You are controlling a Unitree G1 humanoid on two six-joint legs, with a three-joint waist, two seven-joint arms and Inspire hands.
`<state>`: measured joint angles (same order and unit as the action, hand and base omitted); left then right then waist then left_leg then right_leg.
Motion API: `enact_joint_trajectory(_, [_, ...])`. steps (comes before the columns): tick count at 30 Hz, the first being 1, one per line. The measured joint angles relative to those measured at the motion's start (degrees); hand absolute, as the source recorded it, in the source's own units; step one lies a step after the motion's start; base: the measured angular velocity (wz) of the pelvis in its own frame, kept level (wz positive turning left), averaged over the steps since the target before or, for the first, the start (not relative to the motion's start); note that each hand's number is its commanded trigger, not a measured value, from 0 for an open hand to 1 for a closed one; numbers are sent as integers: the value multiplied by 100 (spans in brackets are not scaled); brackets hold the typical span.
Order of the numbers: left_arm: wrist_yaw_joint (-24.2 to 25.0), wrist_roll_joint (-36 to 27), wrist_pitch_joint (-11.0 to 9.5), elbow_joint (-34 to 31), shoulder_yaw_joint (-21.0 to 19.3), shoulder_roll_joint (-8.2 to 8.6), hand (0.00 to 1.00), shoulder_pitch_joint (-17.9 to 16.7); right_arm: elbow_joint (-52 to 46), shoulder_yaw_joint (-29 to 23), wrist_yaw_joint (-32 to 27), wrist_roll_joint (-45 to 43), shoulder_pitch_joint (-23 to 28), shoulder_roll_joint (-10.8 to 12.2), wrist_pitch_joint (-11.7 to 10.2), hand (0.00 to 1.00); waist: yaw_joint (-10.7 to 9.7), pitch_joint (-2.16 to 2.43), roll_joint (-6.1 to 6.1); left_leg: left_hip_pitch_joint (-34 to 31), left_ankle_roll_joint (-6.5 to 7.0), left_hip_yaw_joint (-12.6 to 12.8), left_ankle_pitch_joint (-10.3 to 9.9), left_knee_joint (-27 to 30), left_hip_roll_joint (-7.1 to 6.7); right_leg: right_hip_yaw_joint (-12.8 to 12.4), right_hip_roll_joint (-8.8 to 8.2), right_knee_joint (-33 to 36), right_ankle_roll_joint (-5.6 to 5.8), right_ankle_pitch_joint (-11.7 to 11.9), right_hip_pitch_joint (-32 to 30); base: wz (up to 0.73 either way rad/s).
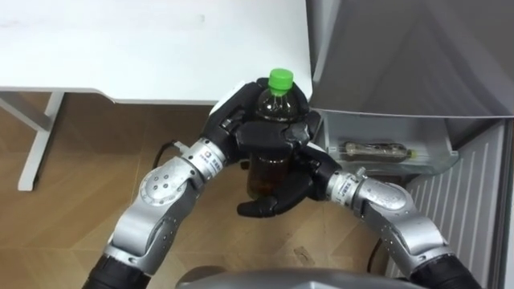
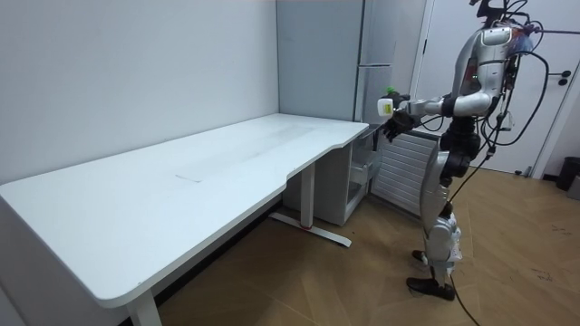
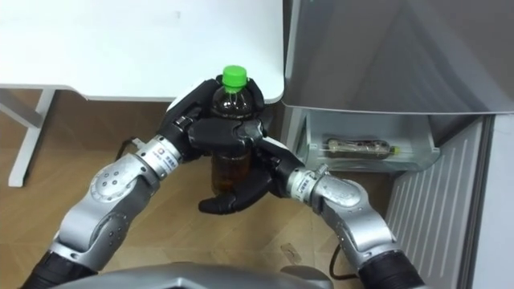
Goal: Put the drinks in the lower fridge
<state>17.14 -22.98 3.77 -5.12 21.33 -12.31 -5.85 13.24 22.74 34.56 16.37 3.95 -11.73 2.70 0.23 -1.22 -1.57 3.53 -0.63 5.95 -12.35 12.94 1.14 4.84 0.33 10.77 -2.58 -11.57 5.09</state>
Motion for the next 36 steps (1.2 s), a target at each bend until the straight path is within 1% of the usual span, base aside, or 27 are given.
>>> enact_joint_trajectory(2, [0,0,-1,34,11,0,100,0,3,55,-17,14,0,-39,7,100,-1,0,1,-1,0,0,0,0,1,2,1,1,0,0,1,0])
enact_joint_trajectory(4, [0,3,-1,69,10,-6,100,0,3,83,-17,14,1,-44,66,100,-5,2,0,-7,0,0,0,0,3,3,3,7,0,0,8,0])
enact_joint_trajectory(9, [56,1,-16,75,8,-81,100,0,3,175,53,144,8,-77,185,100,-12,2,-1,-30,0,-1,0,19,6,8,-1,61,0,0,-9,0])
enact_joint_trajectory(11, [57,-62,-16,75,9,-80,100,0,3,175,50,175,9,-84,191,100,-6,4,-3,-33,0,0,0,32,7,20,-5,83,0,0,-13,0])
enact_joint_trajectory(12, [52,-125,-19,74,2,-80,79,0,2,175,41,216,9,-83,191,100,-7,8,-8,-43,0,0,0,47,6,21,-6,83,0,0,-13,0])
enact_joint_trajectory(13, [52,-128,-30,75,4,-79,62,0,2,177,32,232,9,-81,191,100,-12,12,-10,-45,0,1,0,53,6,22,-7,84,0,0,-15,0])
enact_joint_trajectory(14, [52,-130,-46,75,4,-79,14,0,2,185,21,263,9,-82,191,100,-11,16,-10,-45,0,2,0,59,6,21,-7,88,0,0,-15,0])
enact_joint_trajectory(15, [52,-149,-49,75,4,-80,0,0,2,191,11,286,9,-84,191,100,-12,24,-8,-46,0,2,0,64,6,21,-7,89,0,0,-17,0])
enact_joint_trajectory(18, [54,-185,-55,75,2,-81,0,0,2,190,0,361,12,-107,191,100,-10,40,2,-42,11,4,6,80,4,21,-10,89,0,0,-22,0])
enact_joint_trajectory(26, [60,-448,-82,77,1,-83,0,0,2,239,-39,607,12,-191,191,100,-7,65,31,-4,14,4,8,87,2,25,-12,98,1,-1,-8,0])
enact_joint_trajectory(36, [58,-374,-95,75,7,-114,0,1,2,255,-55,594,12,-216,191,100,-11,63,37,-14,14,3,8,75,4,33,-11,83,1,-1,-7,0])
